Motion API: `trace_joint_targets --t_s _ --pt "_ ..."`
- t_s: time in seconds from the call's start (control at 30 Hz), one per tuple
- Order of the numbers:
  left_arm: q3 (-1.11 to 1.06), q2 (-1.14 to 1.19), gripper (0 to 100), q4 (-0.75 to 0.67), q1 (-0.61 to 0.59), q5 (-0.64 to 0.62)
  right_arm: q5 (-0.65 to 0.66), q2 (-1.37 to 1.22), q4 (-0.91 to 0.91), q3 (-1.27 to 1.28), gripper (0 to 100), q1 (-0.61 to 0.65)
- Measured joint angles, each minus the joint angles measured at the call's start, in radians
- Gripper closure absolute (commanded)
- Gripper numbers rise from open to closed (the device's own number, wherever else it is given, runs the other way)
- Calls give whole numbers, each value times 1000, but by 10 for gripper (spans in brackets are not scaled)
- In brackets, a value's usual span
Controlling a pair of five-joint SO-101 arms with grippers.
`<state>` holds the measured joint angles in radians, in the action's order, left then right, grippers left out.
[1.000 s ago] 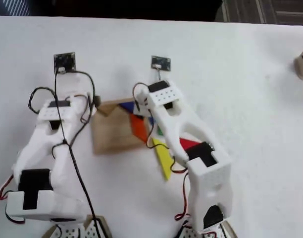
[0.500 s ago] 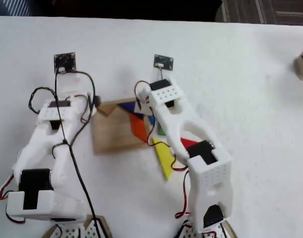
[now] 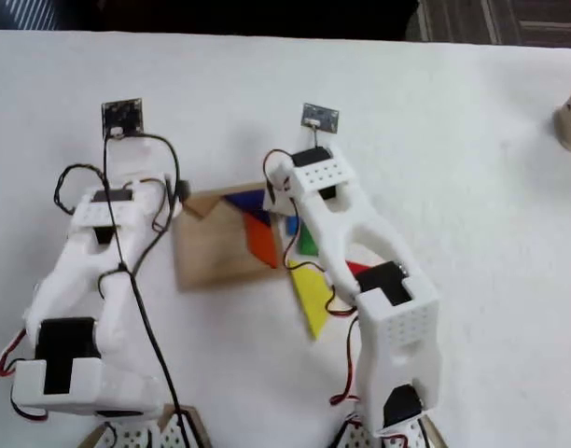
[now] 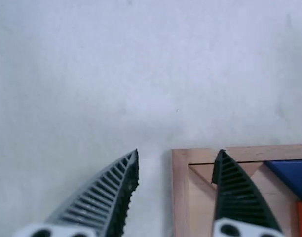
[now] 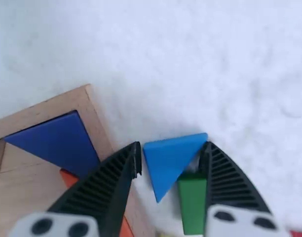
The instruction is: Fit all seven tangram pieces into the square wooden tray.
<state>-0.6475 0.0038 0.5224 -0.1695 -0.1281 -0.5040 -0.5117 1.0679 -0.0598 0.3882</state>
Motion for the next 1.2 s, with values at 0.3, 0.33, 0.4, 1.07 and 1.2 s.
trace_joint_targets --t_s 0.3,0.33,0.4,1.07,1.2 --pt "0 0 749 0 0 0 0 0 0 0 819 2" --pt "0 0 749 0 0 0 0 0 0 0 841 5" --pt "0 0 749 0 0 0 2 0 5 0 888 8" --pt "0 0 749 0 0 0 522 -249 262 -411 917 84" --pt "0 0 749 0 0 0 585 -259 279 -446 917 86"
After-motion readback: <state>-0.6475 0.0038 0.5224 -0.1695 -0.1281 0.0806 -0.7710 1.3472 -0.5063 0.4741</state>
